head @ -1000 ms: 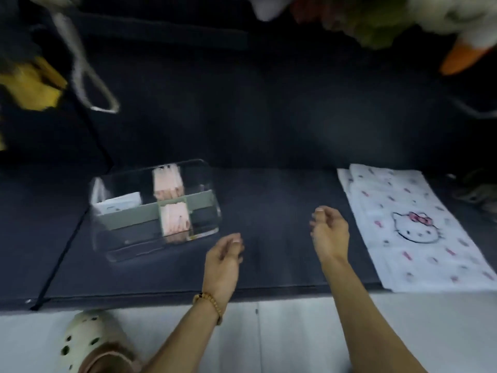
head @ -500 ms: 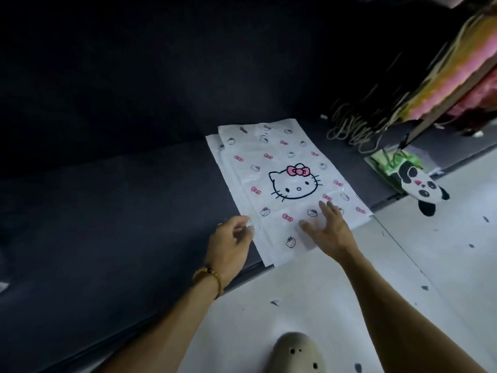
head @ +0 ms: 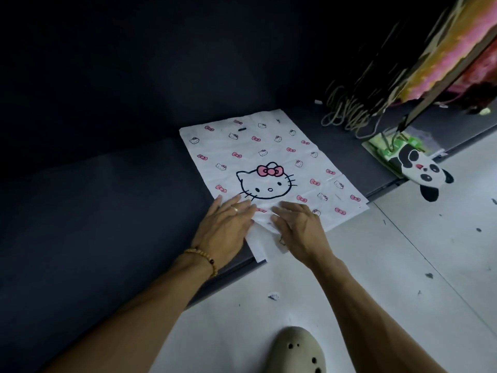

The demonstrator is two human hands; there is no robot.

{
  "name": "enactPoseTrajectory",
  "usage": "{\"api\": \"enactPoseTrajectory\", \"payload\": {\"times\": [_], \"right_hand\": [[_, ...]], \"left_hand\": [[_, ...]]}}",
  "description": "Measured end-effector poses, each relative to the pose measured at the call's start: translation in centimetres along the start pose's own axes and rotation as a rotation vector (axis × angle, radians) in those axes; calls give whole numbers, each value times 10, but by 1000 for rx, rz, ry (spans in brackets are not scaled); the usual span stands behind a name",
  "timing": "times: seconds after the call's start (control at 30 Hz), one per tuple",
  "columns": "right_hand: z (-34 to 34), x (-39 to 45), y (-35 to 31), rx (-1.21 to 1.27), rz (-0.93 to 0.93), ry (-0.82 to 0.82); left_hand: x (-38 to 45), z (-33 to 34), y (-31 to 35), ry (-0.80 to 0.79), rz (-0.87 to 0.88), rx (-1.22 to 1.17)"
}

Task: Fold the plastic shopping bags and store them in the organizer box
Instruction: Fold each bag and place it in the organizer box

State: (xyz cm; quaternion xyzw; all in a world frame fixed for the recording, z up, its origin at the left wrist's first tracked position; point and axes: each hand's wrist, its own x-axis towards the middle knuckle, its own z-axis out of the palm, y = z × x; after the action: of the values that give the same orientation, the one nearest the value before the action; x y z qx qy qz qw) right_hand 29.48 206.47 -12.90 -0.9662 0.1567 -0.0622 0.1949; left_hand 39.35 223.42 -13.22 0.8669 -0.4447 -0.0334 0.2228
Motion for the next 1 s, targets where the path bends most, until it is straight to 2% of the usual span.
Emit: {"api": "enactPoseTrajectory", "payload": {"times": [0.07,0.17,0.27,0.33,0.43,0.53,0.63,0.73,0.87,0.93,1.0], "right_hand": [[3,-3,-34,15,-59,-32],[21,-15,-91,-22,-254,-84],[45,-36,-144,-12,-303,-276],[59,-46,-168,-91,-302,-357],[80,-58,-198,-130,-322,-282],[109,-70,-230,-45,-414,-328],[133,-80,-236,-166,-510,-405],[125,-67,-199,-280,-476,-366],[101,-38,-139,-331,-285,-330],[97,-25,-130,-346,-173,-334],[101,-15,-148,-329,-87,-297]], "left_hand": [[-31,-22,-21,14,10,-49],[-93,-55,-59,9,-86,-109],[-157,-75,-95,-51,-206,-110],[-196,-84,-111,-132,-195,-64],[-235,-95,-116,-186,-109,84],[-257,-90,-121,-164,-96,189],[-274,-80,-128,-101,-119,172],[-277,-73,-135,-16,-74,175],[-277,-68,-141,50,-26,150],[-276,-70,-142,55,-12,150],[-274,-74,-144,54,-8,168]]}}
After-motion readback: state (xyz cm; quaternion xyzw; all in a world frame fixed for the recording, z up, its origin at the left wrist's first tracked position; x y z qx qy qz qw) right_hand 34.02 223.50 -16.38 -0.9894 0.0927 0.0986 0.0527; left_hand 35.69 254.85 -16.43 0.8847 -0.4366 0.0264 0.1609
